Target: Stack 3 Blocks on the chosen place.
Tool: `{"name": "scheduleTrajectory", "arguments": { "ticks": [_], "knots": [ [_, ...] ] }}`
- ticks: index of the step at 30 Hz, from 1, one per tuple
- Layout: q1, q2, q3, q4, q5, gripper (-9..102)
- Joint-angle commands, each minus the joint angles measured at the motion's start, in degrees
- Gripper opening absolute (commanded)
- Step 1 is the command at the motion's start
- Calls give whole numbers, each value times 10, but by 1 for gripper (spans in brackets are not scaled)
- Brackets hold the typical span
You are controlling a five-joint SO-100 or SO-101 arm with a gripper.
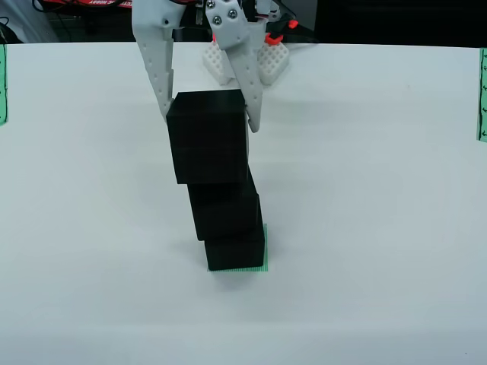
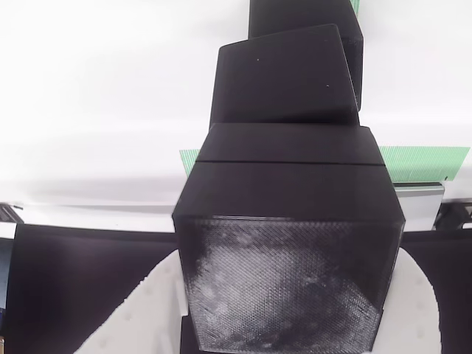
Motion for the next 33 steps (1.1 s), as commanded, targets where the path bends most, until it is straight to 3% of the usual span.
{"name": "scheduleTrajectory", "arguments": {
  "ticks": [1,14,33],
  "knots": [
    [11,0,-1,-18,3,22],
    [12,-8,11,-32,4,22],
    [13,-6,38,-58,0,32]
  ]
}}
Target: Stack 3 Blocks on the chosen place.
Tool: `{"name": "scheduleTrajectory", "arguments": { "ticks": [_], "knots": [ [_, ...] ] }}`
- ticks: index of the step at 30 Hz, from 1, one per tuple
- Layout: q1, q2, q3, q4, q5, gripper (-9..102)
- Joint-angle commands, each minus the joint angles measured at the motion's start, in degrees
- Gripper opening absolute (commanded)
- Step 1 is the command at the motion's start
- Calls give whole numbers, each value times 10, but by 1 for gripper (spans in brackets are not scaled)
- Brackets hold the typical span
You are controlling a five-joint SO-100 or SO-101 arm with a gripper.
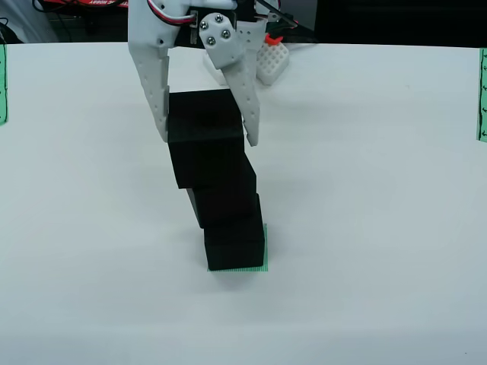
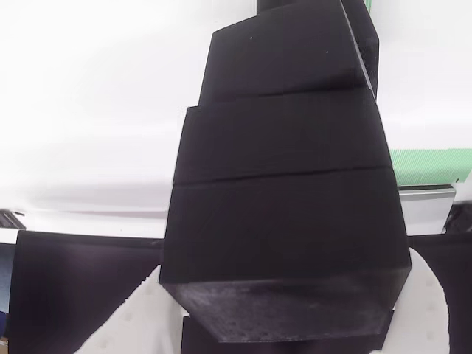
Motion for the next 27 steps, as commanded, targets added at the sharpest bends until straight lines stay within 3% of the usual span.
{"name": "scheduleTrajectory", "arguments": {
  "ticks": [1,27],
  "knots": [
    [4,4,-3,-11,-1,32],
    [17,3,-20,-34,4,33]
  ]
}}
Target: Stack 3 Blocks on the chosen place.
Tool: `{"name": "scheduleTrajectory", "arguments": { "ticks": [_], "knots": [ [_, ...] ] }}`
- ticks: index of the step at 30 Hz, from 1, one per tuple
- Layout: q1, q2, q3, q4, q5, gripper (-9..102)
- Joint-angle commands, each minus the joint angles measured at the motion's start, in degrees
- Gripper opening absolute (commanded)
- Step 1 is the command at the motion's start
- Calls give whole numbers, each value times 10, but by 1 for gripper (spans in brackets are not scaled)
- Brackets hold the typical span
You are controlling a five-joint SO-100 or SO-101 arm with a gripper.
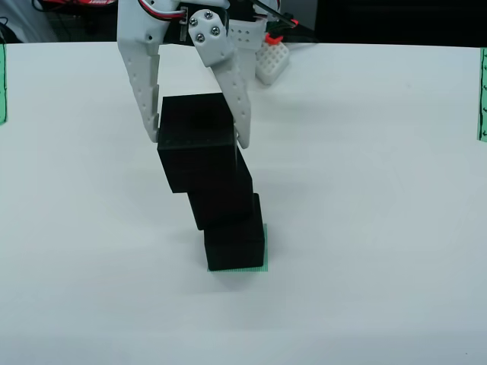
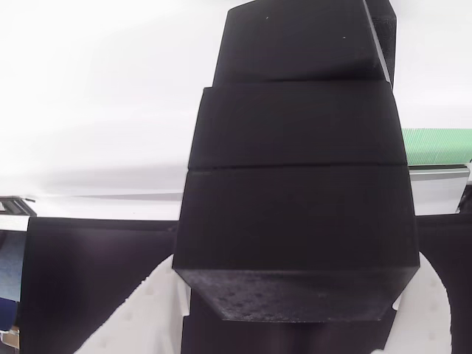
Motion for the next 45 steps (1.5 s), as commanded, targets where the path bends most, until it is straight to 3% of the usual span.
{"name": "scheduleTrajectory", "arguments": {
  "ticks": [1,25,45],
  "knots": [
    [3,3,-17,-14,4,33],
    [6,11,-24,-34,4,35],
    [11,15,-47,-42,4,44]
  ]
}}
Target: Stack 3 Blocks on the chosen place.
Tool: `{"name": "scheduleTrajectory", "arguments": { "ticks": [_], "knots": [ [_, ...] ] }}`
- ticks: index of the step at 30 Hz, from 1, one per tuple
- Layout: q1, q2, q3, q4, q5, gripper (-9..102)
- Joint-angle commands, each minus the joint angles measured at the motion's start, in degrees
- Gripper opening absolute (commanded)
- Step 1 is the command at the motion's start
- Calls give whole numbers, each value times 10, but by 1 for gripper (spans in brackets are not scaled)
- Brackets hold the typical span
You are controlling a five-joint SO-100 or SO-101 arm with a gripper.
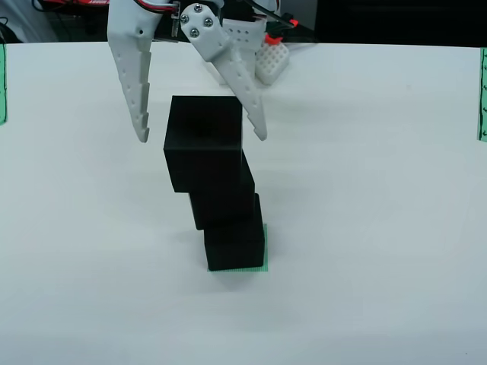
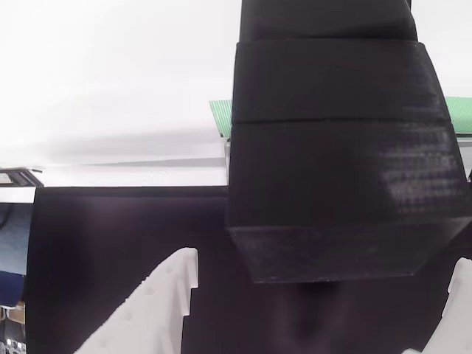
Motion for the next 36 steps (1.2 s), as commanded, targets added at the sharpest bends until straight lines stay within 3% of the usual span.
{"name": "scheduleTrajectory", "arguments": {
  "ticks": [1,11,22,31,36],
  "knots": [
    [4,15,-36,-11,4,44],
    [-6,47,-106,15,9,43],
    [-63,177,-99,42,159,10],
    [-65,251,-86,104,288,7],
    [-46,288,-22,158,314,0]
  ]
}}
